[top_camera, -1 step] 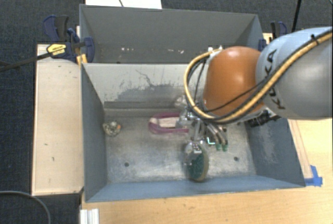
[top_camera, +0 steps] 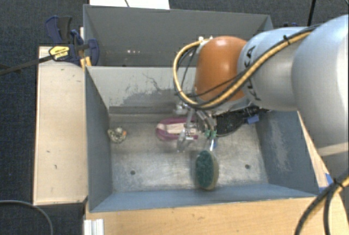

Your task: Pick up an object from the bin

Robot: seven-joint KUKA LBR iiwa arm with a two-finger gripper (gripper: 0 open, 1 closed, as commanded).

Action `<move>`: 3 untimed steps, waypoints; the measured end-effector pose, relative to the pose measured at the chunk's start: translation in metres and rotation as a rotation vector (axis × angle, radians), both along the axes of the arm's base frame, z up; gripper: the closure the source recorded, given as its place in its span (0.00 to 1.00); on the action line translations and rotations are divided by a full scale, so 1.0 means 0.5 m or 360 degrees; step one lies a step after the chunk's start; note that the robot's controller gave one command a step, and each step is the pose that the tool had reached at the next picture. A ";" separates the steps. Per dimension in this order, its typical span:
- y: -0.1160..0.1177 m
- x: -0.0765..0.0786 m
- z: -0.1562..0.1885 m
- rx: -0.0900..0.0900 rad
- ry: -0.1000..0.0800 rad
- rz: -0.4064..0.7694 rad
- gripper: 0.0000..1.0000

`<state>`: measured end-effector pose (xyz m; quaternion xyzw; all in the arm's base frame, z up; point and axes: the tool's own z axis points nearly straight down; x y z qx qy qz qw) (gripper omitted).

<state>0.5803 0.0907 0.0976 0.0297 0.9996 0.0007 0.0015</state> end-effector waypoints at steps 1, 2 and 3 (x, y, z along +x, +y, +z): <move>-0.001 -0.001 0.010 0.0000 -0.0002 -0.0004 1.00; 0.031 0.011 -0.045 -0.0007 -0.0008 -0.0006 1.00; 0.022 -0.009 0.232 -0.0002 -0.0008 0.0425 1.00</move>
Offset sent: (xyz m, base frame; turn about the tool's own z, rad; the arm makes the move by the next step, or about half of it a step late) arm 0.0000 0.0000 0.0000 0.0000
